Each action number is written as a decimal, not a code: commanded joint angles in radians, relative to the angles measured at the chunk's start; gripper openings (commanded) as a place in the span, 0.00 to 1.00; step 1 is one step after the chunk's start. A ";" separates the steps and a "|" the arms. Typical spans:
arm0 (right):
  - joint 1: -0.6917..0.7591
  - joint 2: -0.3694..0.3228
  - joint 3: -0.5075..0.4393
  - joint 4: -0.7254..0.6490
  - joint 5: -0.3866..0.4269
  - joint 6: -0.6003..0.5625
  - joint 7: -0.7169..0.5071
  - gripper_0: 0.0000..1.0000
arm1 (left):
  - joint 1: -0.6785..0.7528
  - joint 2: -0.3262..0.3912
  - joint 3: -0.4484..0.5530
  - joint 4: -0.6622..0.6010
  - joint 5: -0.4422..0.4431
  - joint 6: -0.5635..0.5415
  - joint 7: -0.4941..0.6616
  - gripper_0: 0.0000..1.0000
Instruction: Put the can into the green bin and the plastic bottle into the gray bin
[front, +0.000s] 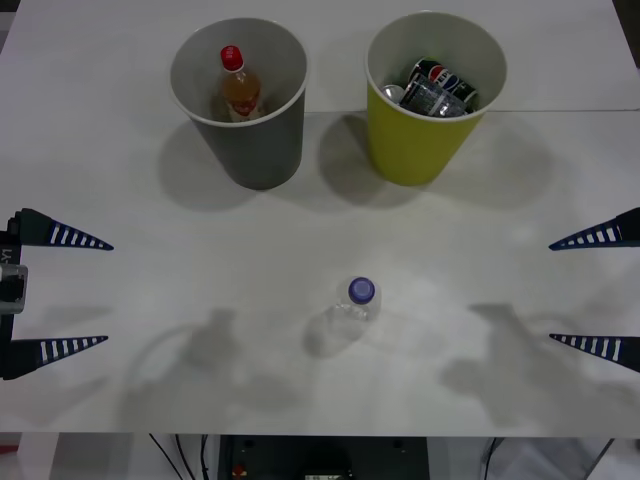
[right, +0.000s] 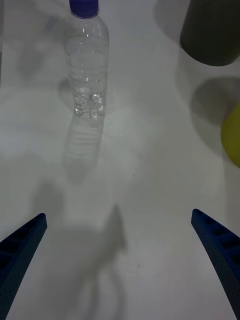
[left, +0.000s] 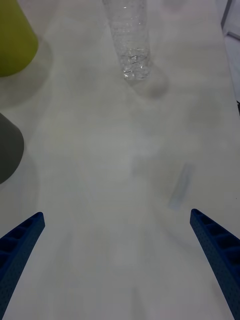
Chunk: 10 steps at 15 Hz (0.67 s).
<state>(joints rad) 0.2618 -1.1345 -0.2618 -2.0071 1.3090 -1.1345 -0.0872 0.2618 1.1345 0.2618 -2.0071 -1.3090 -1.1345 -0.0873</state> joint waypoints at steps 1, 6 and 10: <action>0.008 0.009 0.001 0.001 -0.004 0.001 0.003 1.00 | 0.000 0.000 0.000 0.000 0.000 0.000 0.000 1.00; 0.014 0.021 -0.010 -0.007 -0.010 0.012 0.020 1.00 | 0.000 0.000 0.000 0.000 0.000 0.000 0.000 1.00; 0.004 0.105 0.033 0.010 -0.010 0.018 0.057 1.00 | 0.000 0.000 0.000 0.000 0.000 0.000 0.000 1.00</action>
<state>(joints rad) 0.2695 -1.0437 -0.2391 -2.0011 1.2995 -1.1176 -0.0366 0.2618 1.1344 0.2618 -2.0072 -1.3090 -1.1345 -0.0873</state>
